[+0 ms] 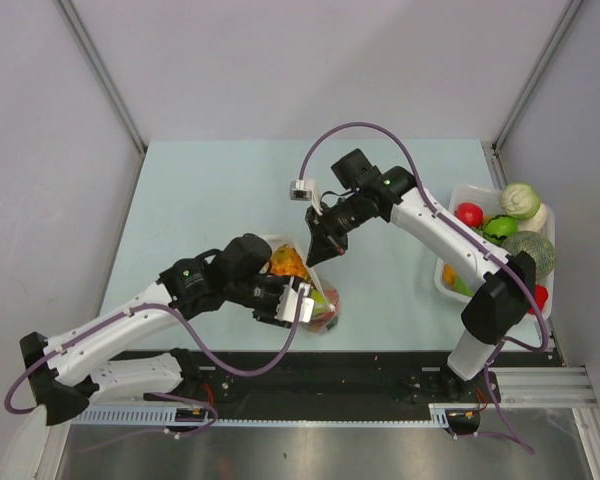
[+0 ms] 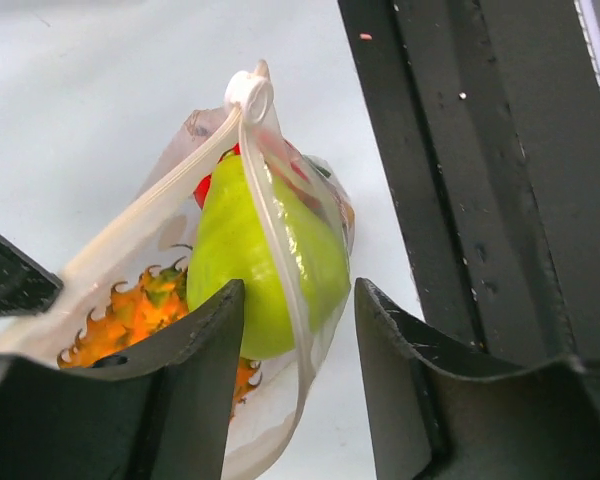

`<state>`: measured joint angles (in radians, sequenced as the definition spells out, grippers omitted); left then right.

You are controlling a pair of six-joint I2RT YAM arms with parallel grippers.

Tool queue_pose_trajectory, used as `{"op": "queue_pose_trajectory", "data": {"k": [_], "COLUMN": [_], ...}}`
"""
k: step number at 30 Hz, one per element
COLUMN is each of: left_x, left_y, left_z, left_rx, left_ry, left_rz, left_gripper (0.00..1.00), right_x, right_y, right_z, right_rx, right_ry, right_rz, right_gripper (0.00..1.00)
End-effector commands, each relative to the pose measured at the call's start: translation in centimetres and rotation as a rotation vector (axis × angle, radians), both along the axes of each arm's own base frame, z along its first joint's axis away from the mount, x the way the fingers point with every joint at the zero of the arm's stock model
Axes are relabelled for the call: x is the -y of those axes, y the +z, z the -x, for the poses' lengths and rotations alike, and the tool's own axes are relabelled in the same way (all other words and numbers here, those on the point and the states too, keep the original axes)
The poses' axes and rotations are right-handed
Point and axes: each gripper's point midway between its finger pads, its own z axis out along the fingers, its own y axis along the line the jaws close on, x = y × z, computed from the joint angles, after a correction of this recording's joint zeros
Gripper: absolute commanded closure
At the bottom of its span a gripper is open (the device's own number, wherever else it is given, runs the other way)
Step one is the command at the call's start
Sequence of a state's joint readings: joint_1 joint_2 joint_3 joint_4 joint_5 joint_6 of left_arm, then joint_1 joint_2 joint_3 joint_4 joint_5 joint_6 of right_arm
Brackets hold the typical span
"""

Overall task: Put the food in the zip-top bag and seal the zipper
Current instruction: Zip the zipper food storage bag at the center of the board.

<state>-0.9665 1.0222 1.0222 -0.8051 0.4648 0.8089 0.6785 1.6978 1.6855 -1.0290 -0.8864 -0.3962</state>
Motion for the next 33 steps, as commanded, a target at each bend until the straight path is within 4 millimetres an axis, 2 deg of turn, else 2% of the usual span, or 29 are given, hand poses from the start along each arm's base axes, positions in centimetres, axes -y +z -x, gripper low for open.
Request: {"op": "queue_pose_trajectory", "data": {"k": [1,2,4,5,6,10,11,13,14,16,17,19,20,21,22,23,25,26,27,28,29,30,31,32,33], "left_x": [1.3,1.3,1.1,1.0,0.8,1.6,2.0,2.4,2.6,2.7,2.8,2.8,2.8,2.8,2.9,3.0,3.0,3.0,3.0,3.0,3.0,2.9,3.0,3.0,3.0], "left_y": [-0.8,-1.4,-2.6,-3.0,-3.4,-2.0,-1.4,-0.6,-0.2,0.2,0.4,0.8,1.1,1.1,1.3,1.8,1.7,1.8,1.5,1.5,1.5,1.3,1.4,1.4,1.5], "left_z": [-1.0,-1.0,-0.7,-0.5,-0.3,-0.1,-0.2,-0.2,-0.1,0.1,0.2,-0.1,-0.3,-0.6,-0.8,-0.9,-1.3,-1.3,-1.4,-1.7,-1.8,-1.8,-1.8,-1.8,-1.9], "left_rx": [0.015,0.007,-0.015,-0.025,-0.044,-0.096,-0.115,-0.134,-0.156,-0.174,-0.188,-0.187,-0.181,-0.177,-0.181,-0.176,-0.182,-0.181,-0.186,-0.183,-0.183,-0.184,-0.188,-0.189,-0.188], "left_ry": [0.012,0.008,-0.009,-0.018,-0.020,0.016,0.043,0.064,0.085,0.094,0.107,0.139,0.161,0.182,0.196,0.211,0.248,0.257,0.266,0.288,0.294,0.297,0.304,0.308,0.318], "left_rz": [0.012,-0.004,-0.039,-0.054,-0.068,-0.029,-0.008,0.021,0.036,0.052,0.063,0.084,0.098,0.104,0.119,0.141,0.157,0.166,0.166,0.173,0.173,0.169,0.177,0.184,0.191], "left_gripper": [0.45,0.43,0.45,0.60,0.67,0.86,0.94,1.00,1.00,1.00,1.00,1.00,1.00,1.00,1.00,1.00,1.00,1.00,1.00,1.00,1.00,1.00,1.00,1.00,1.00], "right_x": [-1.5,-1.5,-1.7,-1.7,-1.8,-1.8,-1.5,-0.6,0.6,2.5,4.5,7.0,8.7,9.6,10.7,11.4,12.6,12.8,12.9,12.8,12.9,12.8,12.0,12.0,11.6], "right_y": [2.0,2.1,2.3,2.4,2.6,4.0,4.4,5.8,6.4,8.4,9.2,10.8,9.5,9.1,10.2,7.4,6.7,6.2,3.9,3.9,4.5,2.2,3.1,2.9,1.3], "right_z": [0.7,0.8,1.0,1.0,1.1,1.0,0.4,-0.7,-2.7,-4.1,-5.6,-5.5,-5.9,-5.6,-4.2,-3.5,-1.0,-0.2,0.8,1.0,2.1,2.6,2.3,2.5,2.6], "right_rx": [0.012,0.010,0.004,0.003,0.006,0.038,0.053,0.093,0.117,0.164,0.183,0.273,0.268,0.285,0.377,0.351,0.440,0.467,0.427,0.464,0.500,0.468,0.552,0.589,0.592], "right_ry": [0.057,0.061,0.068,0.071,0.075,0.078,0.062,0.011,-0.054,-0.125,-0.188,-0.220,-0.262,-0.275,-0.266,-0.265,-0.235,-0.223,-0.219,-0.216,-0.227,-0.240,-0.227,-0.253,-0.245], "right_rz": [-0.088,-0.091,-0.102,-0.108,-0.117,-0.144,-0.151,-0.168,-0.177,-0.210,-0.227,-0.257,-0.232,-0.230,-0.258,-0.225,-0.220,-0.227,-0.218,-0.243,-0.276,-0.267,-0.317,-0.322,-0.320], "right_gripper": [1.00,1.00,1.00,1.00,1.00,1.00,0.83,0.54,0.31,0.20,0.16,0.16,0.14,0.13,0.12,0.11,0.11,0.12,0.12,0.13,0.14,0.16,0.19,0.21,0.22]}}
